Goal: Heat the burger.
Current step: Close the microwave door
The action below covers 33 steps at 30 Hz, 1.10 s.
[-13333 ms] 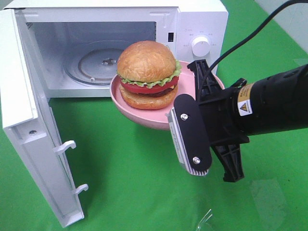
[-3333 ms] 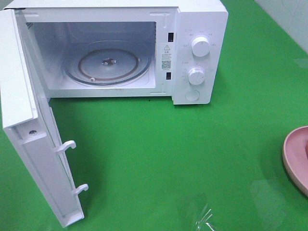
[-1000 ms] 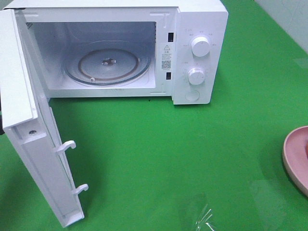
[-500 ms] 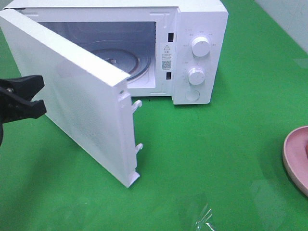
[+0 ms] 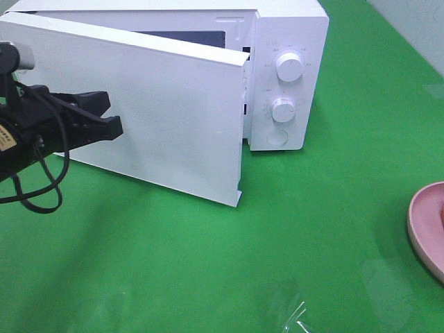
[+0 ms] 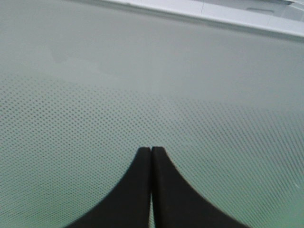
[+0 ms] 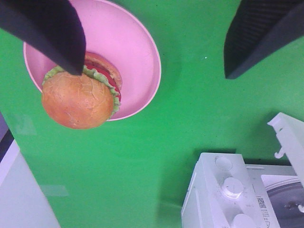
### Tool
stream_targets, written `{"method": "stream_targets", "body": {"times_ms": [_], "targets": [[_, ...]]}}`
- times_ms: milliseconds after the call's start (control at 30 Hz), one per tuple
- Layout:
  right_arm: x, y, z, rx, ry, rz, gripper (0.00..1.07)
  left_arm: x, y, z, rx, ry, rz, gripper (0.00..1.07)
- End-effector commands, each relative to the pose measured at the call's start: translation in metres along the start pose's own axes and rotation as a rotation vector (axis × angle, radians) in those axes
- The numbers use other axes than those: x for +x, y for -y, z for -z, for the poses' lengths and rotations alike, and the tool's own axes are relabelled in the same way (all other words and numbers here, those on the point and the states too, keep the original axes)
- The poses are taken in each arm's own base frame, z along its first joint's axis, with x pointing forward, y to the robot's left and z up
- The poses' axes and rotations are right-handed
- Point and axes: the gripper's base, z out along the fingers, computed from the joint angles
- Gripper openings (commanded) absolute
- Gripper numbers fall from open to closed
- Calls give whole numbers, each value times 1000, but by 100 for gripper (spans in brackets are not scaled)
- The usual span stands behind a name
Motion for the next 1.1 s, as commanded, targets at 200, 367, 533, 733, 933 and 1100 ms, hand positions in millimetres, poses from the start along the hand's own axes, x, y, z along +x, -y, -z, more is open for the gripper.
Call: {"method": "stream_targets", "body": {"times_ms": [200,367,533,733,933,1100], "targets": [[2,0,3,10,30,6,75,0,25,-34,21,13,39,0],[2,0,3,10,30,6,75,-1,39,-56,56,1,21,0],[2,0,3,10,30,6,75,-4,51,-78,74,-4,15,0],[2,0,3,10,30,6,75,-11,58,-99,78,24,28,0],[2,0,3,10,30,6,75,-18,63,-121,78,17,39,0],[2,0,3,10,30,6,75,-22,65,-133,80,35,38,0]]}}
